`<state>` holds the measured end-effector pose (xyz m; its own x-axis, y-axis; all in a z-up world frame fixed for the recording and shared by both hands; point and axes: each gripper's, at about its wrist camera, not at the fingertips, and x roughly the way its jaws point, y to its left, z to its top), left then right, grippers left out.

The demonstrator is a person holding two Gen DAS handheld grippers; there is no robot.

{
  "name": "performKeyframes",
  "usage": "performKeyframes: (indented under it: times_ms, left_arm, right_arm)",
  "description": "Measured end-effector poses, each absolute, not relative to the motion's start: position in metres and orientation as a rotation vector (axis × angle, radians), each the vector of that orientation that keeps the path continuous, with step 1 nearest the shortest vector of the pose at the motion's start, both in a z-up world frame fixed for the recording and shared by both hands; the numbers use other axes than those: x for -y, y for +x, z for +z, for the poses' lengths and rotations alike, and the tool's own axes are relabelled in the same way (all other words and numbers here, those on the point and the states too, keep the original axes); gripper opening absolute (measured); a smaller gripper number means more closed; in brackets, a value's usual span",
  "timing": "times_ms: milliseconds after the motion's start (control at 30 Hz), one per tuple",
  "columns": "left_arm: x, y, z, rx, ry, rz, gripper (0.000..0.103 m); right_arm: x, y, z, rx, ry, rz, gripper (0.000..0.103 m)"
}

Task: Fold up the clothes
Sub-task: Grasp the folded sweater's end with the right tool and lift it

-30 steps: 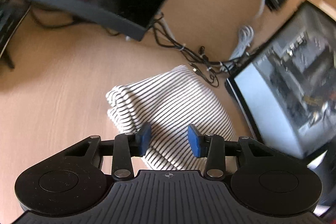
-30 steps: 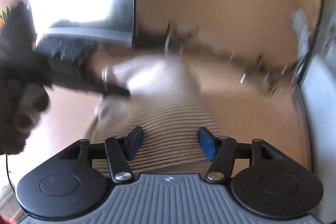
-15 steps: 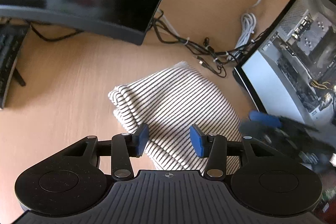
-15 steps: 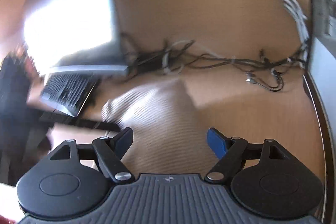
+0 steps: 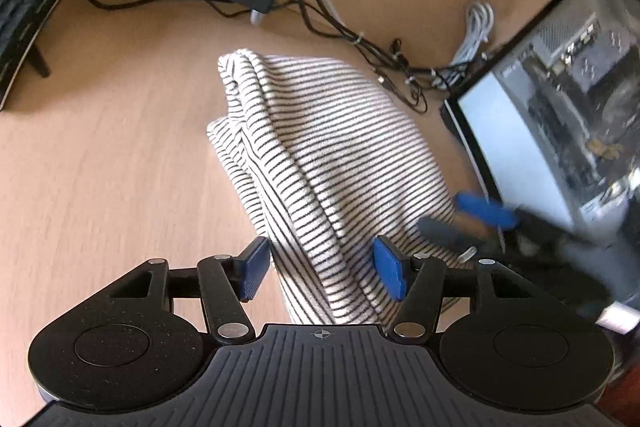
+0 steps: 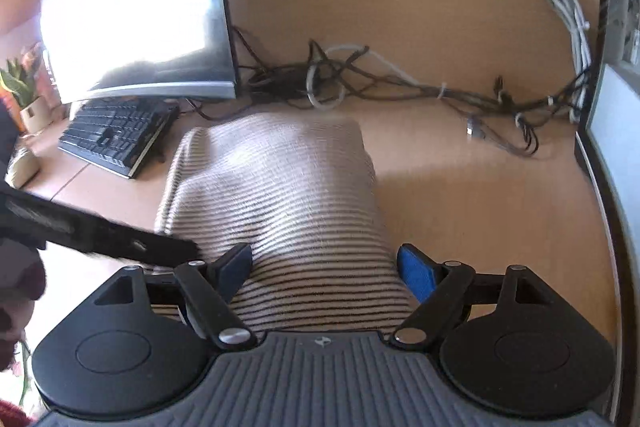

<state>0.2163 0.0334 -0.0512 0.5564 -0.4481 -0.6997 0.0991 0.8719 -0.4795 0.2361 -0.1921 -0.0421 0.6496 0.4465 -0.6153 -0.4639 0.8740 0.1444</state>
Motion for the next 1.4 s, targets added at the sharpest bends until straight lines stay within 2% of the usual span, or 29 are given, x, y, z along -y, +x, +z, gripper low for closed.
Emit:
performKeyframes:
  times_ms: [167,233,333,400,433,467,533,700,800,900,967,1000,1233,1400]
  left_arm:
    - [-0.026,0.211,-0.050,-0.910,-0.359,-0.313,0.065]
    - [-0.026,0.209,-0.050,-0.903,-0.355,-0.304,0.065]
    - [-0.025,0.206,-0.051,-0.898,-0.353,-0.292,0.066]
    - [-0.025,0.205,-0.049,-0.896,-0.335,-0.287,0.067]
    - [-0.025,0.205,-0.049,-0.896,-0.323,-0.285,0.067]
    - [-0.025,0.204,-0.048,-0.895,-0.312,-0.283,0.067]
    - [-0.028,0.203,-0.050,-0.897,-0.309,-0.281,0.070]
    - [-0.047,0.208,-0.052,-0.905,-0.384,-0.272,0.069]
    - [-0.054,0.213,-0.051,-0.913,-0.399,-0.284,0.064]
    - [-0.061,0.217,-0.050,-0.921,-0.414,-0.296,0.066]
    - [-0.065,0.219,-0.051,-0.927,-0.431,-0.304,0.069]
    - [-0.065,0.219,-0.053,-0.930,-0.452,-0.306,0.069]
    - [-0.053,0.217,-0.067,-0.928,-0.507,-0.309,0.070]
    - [-0.053,0.212,-0.066,-0.902,-0.527,-0.288,0.065]
  right_arm:
    - [0.188,0.275,-0.022,-0.684,0.009,0.482,0.081]
    - [0.178,0.299,-0.028,-0.725,0.009,0.503,0.082]
    - [0.162,0.328,-0.045,-0.782,-0.003,0.534,0.090]
    - [0.157,0.341,-0.057,-0.842,0.055,0.556,0.090]
    - [0.157,0.343,-0.056,-0.847,0.096,0.577,0.078]
    - [0.158,0.342,-0.054,-0.843,0.139,0.601,0.076]
    - [0.159,0.339,-0.047,-0.822,0.205,0.653,0.058]
    - [0.151,0.338,-0.061,-0.823,0.090,0.571,0.056]
    - [0.151,0.336,-0.067,-0.816,0.073,0.528,0.060]
    - [0.158,0.323,-0.059,-0.767,0.084,0.542,0.068]
    - [0.167,0.313,-0.057,-0.752,0.109,0.559,0.084]
    - [0.171,0.308,-0.059,-0.760,0.122,0.559,0.086]
    - [0.203,0.274,-0.074,-0.811,0.210,0.559,0.088]
    - [0.210,0.263,-0.089,-0.856,0.270,0.583,0.087]
